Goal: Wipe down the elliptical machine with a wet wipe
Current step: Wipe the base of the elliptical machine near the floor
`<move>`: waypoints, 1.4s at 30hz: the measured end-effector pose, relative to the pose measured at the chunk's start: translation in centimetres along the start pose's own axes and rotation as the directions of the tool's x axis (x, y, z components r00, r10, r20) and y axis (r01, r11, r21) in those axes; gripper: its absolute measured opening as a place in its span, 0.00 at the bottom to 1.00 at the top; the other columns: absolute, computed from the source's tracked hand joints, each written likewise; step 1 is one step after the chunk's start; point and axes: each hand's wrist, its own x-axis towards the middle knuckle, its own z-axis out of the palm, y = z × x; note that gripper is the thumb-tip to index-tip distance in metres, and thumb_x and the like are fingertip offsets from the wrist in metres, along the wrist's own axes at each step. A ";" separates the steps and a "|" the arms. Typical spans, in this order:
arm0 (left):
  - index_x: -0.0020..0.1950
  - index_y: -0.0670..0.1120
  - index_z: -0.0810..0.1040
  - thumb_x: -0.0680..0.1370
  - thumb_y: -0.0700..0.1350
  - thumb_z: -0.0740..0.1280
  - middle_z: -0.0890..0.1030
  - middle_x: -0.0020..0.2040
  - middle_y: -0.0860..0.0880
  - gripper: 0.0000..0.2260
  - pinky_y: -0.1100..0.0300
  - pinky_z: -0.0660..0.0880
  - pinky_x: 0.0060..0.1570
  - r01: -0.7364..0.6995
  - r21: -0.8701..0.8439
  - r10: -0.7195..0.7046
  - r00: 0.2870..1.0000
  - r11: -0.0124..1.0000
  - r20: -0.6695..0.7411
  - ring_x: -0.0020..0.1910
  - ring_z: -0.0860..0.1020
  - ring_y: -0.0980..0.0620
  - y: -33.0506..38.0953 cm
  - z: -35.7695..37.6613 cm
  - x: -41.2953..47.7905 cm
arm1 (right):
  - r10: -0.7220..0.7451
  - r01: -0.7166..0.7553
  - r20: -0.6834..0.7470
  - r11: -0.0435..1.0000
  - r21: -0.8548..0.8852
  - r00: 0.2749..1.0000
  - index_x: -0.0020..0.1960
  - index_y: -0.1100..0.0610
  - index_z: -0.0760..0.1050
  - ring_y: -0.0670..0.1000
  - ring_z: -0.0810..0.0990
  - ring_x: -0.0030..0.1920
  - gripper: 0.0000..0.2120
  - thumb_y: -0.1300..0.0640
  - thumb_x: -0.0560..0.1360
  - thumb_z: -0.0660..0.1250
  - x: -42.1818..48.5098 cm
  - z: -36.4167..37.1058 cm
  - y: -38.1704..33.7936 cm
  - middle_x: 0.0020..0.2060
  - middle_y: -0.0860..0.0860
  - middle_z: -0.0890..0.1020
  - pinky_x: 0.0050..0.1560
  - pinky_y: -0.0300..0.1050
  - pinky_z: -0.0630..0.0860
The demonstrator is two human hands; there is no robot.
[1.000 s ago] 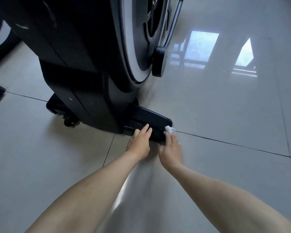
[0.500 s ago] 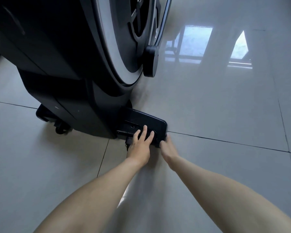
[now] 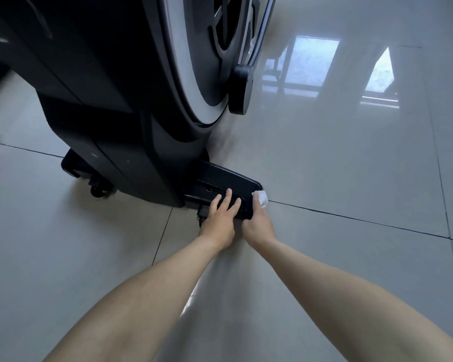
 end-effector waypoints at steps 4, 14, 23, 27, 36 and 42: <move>0.83 0.53 0.56 0.77 0.28 0.55 0.44 0.84 0.56 0.37 0.53 0.68 0.71 -0.025 -0.031 0.025 1.000 0.999 0.010 0.82 0.42 0.56 -1.3 -0.1 -0.9 | 0.022 -0.024 -0.013 0.976 -0.218 1.000 0.83 0.48 0.46 0.56 0.76 0.66 0.40 0.67 0.76 0.56 -1.3 1.1 0.9 0.81 0.44 0.52 0.52 0.48 0.75; 0.78 0.51 0.68 0.79 0.31 0.55 0.65 0.78 0.54 0.29 0.56 0.68 0.70 0.091 -0.299 -0.101 0.995 0.950 -0.018 0.73 0.69 0.50 -3.8 -1.8 -3.5 | -0.130 0.128 0.012 0.955 -0.267 0.992 0.56 0.56 0.78 0.54 0.78 0.44 0.12 0.63 0.79 0.57 -1.2 3.7 -3.4 0.55 0.55 0.79 0.40 0.46 0.72; 0.70 0.52 0.74 0.84 0.43 0.60 0.80 0.63 0.51 0.15 0.53 0.79 0.53 0.146 -0.590 -0.304 0.936 0.794 -0.178 0.55 0.79 0.48 -4.1 -7.9 -7.4 | -0.176 0.170 0.025 0.974 0.148 0.984 0.57 0.51 0.83 0.48 0.81 0.51 0.09 0.57 0.83 0.63 -3.0 3.6 -9.7 0.50 0.48 0.82 0.49 0.44 0.76; 0.69 0.52 0.75 0.84 0.46 0.64 0.81 0.61 0.52 0.13 0.52 0.80 0.54 0.144 -0.627 -0.376 0.891 0.766 -0.255 0.54 0.80 0.50 -4.7 -10.6 -10.0 | -0.243 0.240 0.001 0.960 0.143 0.970 0.59 0.53 0.83 0.43 0.73 0.47 0.09 0.55 0.83 0.65 -4.7 4.0 -13.1 0.56 0.51 0.71 0.46 0.33 0.68; 0.62 0.54 0.77 0.82 0.48 0.66 0.83 0.52 0.54 0.09 0.51 0.81 0.49 0.115 -0.766 -0.538 0.776 0.633 -0.329 0.48 0.82 0.52 -5.9 -14.0 -13.9 | -0.325 0.297 0.070 0.917 0.265 0.943 0.57 0.49 0.77 0.49 0.80 0.47 0.05 0.54 0.82 0.64 -8.1 6.3 -18.0 0.49 0.48 0.80 0.47 0.47 0.78; 0.59 0.50 0.78 0.83 0.48 0.65 0.83 0.51 0.49 0.07 0.49 0.82 0.50 0.029 -0.776 -0.463 0.816 0.631 -0.347 0.49 0.83 0.47 -6.2 -16.7 -13.2 | -0.360 0.357 -0.038 0.898 0.257 0.932 0.52 0.52 0.72 0.45 0.77 0.43 0.02 0.56 0.81 0.66 -8.3 6.0 -20.1 0.44 0.45 0.78 0.36 0.36 0.68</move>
